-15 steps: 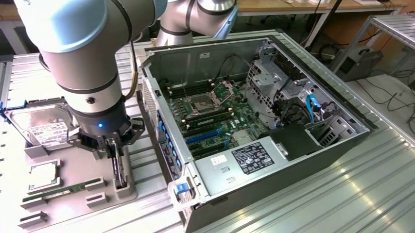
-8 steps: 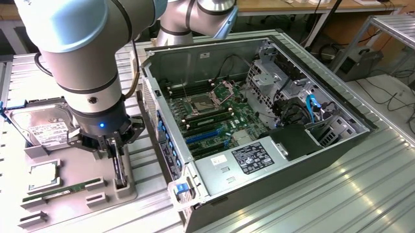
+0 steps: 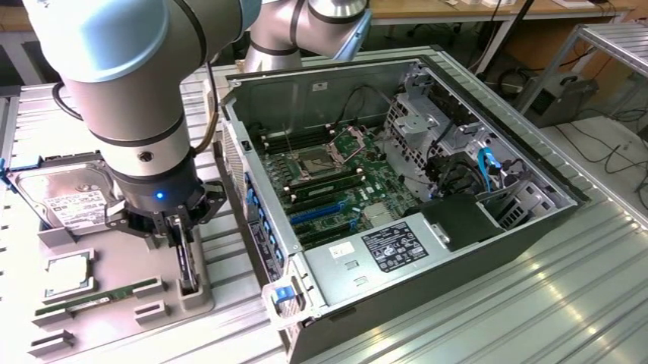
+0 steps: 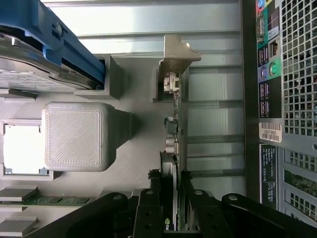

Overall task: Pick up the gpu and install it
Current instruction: 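Pick up the gpu and move the gpu toward the slot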

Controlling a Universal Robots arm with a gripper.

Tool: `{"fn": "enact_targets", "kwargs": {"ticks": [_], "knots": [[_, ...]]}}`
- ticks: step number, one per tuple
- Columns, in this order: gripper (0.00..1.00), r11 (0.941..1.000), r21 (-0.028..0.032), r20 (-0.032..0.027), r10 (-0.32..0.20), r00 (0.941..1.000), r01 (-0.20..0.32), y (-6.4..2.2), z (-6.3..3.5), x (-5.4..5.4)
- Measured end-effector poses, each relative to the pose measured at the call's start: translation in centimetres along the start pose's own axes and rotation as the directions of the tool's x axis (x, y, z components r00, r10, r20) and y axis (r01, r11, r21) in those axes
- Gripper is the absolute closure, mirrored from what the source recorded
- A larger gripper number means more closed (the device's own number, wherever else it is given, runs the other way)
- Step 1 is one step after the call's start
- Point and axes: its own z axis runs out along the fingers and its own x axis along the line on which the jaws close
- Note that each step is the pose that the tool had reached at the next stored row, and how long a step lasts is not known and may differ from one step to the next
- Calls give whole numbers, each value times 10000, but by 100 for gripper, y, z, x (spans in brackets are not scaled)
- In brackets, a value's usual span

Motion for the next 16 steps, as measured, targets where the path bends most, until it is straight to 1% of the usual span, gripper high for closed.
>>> {"fn": "enact_targets", "kwargs": {"ticks": [7, 16], "knots": [[74, 10000, 10, -4, -87, 10000, 87, -8, 0, -2], [74, 9999, 36, -7, -153, 9999, 153, -59, -4, -31]]}}
